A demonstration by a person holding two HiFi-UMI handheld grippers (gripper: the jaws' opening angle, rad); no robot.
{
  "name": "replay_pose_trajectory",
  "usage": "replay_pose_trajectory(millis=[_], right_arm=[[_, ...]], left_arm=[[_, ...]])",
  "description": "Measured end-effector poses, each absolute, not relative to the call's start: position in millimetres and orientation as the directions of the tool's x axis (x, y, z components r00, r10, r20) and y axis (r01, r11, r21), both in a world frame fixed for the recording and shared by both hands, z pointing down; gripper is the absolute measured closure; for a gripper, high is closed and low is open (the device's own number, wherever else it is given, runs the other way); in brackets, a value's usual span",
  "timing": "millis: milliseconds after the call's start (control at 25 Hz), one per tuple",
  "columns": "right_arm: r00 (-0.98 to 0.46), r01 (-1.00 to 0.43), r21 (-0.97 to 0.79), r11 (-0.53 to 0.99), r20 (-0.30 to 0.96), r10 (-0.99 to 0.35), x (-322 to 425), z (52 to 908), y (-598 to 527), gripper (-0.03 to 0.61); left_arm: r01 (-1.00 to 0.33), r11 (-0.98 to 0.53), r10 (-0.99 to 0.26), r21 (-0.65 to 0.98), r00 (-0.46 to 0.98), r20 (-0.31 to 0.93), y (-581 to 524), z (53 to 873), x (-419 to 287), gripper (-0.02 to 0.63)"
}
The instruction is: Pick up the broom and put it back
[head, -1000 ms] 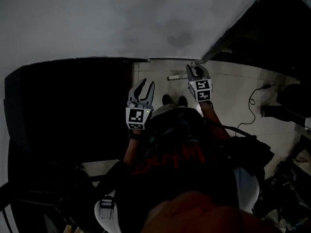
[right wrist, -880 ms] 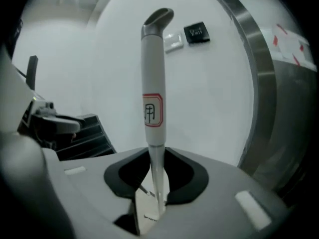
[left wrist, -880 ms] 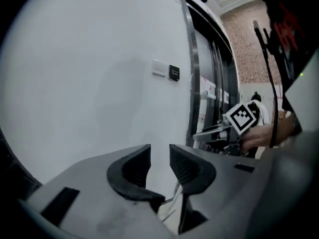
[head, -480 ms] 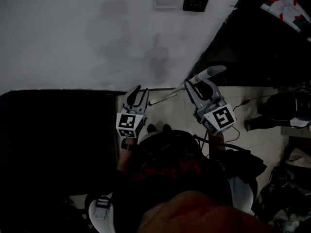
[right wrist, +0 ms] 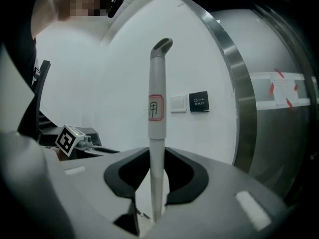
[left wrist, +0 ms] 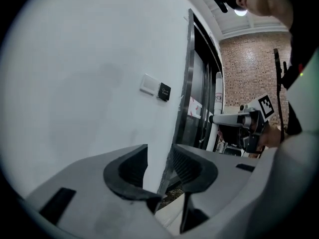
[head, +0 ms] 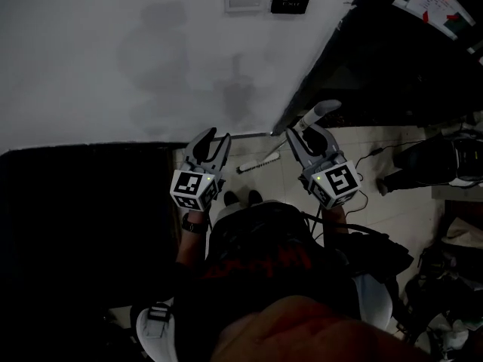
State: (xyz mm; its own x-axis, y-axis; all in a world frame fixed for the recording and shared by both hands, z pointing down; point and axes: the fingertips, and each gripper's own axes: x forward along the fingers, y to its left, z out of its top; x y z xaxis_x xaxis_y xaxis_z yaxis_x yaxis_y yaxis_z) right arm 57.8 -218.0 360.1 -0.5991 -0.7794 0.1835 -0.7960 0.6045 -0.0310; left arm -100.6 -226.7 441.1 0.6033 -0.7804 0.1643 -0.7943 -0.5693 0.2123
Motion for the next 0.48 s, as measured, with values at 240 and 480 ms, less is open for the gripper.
replay_pose_trajectory(millis=[240, 480], right_arm=[[-0.618, -0.766, -0.042, 0.642, 0.328, -0.715, 58, 434, -211, 0.489], [-0.598, -0.769, -0.033, 0.638, 0.39, -0.7, 48, 555, -200, 0.489]], left_arm=[[-0.8, -0.571, -0.777, 0.184, 0.599, 0.193, -226, 444, -90, 0.471], [-0.788, -0.592, -0.76, 0.169, 0.615, 0.209, -196, 439, -88, 0.471]])
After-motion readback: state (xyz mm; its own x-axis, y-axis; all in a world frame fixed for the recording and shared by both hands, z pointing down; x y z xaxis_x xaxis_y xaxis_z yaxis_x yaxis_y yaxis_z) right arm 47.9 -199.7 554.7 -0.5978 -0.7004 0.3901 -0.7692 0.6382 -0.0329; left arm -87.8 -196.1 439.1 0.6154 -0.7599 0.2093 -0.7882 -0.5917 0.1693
